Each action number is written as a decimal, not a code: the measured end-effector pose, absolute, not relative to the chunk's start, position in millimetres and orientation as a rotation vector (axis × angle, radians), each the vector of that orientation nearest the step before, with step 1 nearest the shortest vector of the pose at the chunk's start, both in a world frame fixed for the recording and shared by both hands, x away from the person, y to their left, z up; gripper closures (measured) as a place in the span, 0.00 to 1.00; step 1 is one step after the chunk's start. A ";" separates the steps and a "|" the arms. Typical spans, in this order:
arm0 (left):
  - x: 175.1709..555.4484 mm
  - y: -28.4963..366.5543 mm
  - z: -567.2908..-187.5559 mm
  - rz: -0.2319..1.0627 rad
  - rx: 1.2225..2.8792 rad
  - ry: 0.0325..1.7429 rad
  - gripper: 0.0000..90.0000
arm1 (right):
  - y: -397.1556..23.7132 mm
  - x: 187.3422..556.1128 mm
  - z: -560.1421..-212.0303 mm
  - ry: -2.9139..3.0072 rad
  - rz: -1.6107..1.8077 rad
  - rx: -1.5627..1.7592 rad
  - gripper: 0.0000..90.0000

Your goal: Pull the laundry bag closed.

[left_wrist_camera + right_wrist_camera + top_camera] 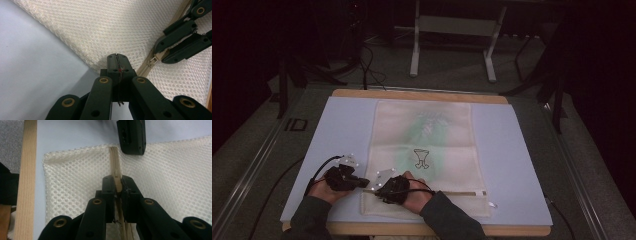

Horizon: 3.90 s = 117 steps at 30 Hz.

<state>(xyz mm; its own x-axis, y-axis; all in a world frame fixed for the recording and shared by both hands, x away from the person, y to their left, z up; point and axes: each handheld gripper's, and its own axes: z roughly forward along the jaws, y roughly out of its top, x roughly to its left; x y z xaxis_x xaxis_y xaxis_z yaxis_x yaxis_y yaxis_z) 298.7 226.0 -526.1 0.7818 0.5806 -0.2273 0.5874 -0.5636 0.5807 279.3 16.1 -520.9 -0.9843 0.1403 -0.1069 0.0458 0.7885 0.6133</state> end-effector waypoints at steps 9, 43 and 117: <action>298.3 225.9 -526.2 -0.011 2.310 0.865 1.00 | 9.7 277.8 -519.3 2.827 0.936 0.146 0.91; 297.6 225.4 -526.1 -0.001 2.313 0.860 1.00 | -14.2 278.6 -512.3 2.845 0.877 0.125 0.91; 297.4 225.4 -526.1 0.000 2.313 0.862 1.00 | -85.0 275.2 -505.5 2.851 0.842 0.218 0.91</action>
<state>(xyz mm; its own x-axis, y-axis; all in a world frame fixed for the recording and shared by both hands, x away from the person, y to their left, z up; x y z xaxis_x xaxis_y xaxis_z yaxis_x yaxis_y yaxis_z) 297.4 225.4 -526.1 0.7828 0.5830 -0.2177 0.5831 -0.5648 0.5840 275.2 -85.0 -505.5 -0.9764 0.1845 -0.1120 0.0940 0.8306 0.5489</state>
